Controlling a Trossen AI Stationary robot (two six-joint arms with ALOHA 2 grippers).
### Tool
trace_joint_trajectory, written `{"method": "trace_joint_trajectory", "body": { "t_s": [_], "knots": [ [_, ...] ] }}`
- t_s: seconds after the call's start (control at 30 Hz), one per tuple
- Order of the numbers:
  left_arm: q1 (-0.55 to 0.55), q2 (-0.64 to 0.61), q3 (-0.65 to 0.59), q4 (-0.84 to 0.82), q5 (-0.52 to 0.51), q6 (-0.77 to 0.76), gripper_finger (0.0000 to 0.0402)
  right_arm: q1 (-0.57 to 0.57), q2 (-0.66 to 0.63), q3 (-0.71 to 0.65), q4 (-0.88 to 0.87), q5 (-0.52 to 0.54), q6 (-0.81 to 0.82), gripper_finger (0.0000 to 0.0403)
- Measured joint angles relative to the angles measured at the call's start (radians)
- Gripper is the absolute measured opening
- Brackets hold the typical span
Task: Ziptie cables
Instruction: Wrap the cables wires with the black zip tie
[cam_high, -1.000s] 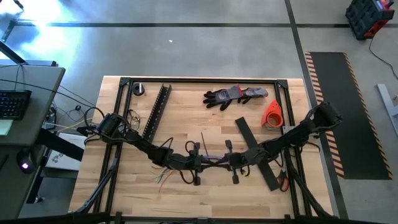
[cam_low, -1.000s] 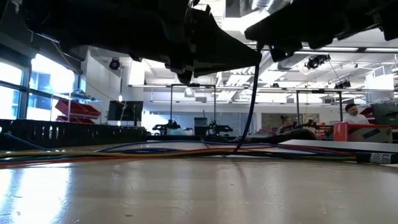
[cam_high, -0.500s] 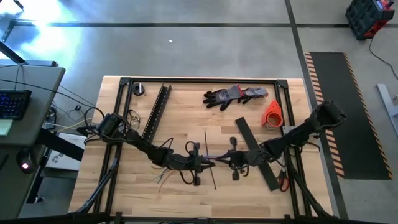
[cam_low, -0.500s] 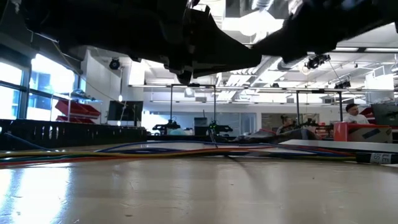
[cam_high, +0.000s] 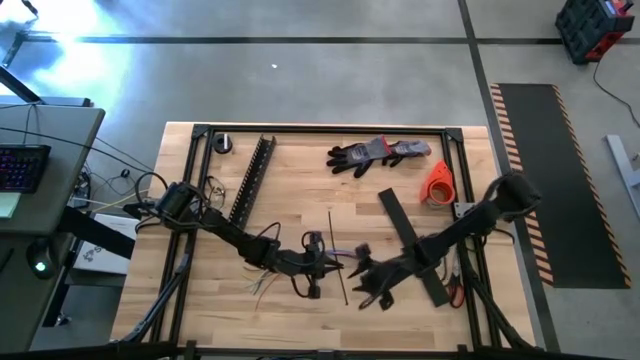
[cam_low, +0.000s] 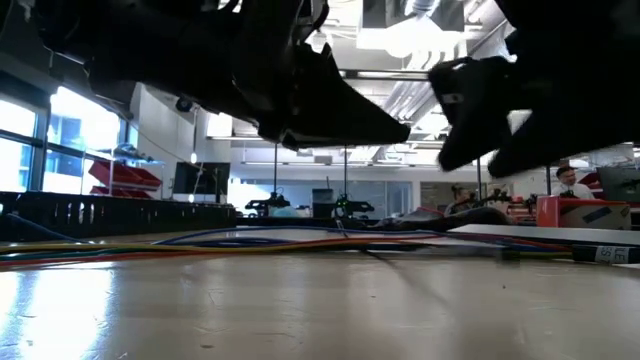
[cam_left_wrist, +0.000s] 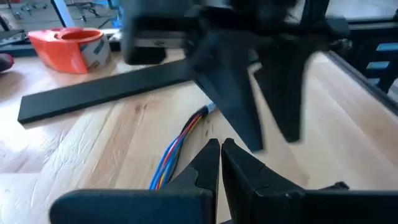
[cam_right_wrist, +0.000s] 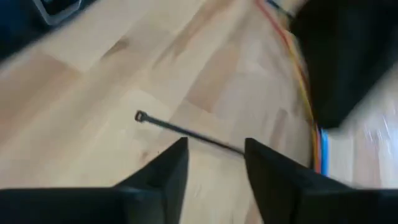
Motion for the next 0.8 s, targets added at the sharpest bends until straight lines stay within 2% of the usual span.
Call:
{"method": "trace_joint_trajectory", "body": {
  "t_s": [0.17, 0.37, 0.47, 0.6, 0.7, 0.8],
  "knots": [
    [-0.024, -0.017, 0.0, -0.073, -0.024, -0.036, 0.0, 0.008, 0.155, 0.113, -0.023, 0.0, -0.264, 0.0198],
    [-0.082, -0.043, 0.0, -0.206, -0.124, -0.087, 0.0, -0.01, 0.263, 0.234, -0.086, -0.037, -0.384, 0.0203],
    [-0.1, -0.043, 0.0, -0.227, -0.148, -0.121, 0.0, -0.041, 0.287, 0.263, -0.099, -0.122, -0.401, 0.0176],
    [-0.11, -0.043, 0.0, -0.243, -0.16, -0.147, 0.0, -0.072, 0.298, 0.271, -0.109, -0.196, -0.413, 0.0102],
    [-0.111, -0.044, 0.0, -0.243, -0.164, -0.15, 0.0, -0.075, 0.3, 0.269, -0.107, -0.188, -0.405, 0.0029],
    [-0.109, -0.044, 0.0, -0.245, -0.163, -0.155, 0.0, -0.067, 0.301, 0.268, -0.087, -0.102, -0.318, 0.0008]
  ]
}}
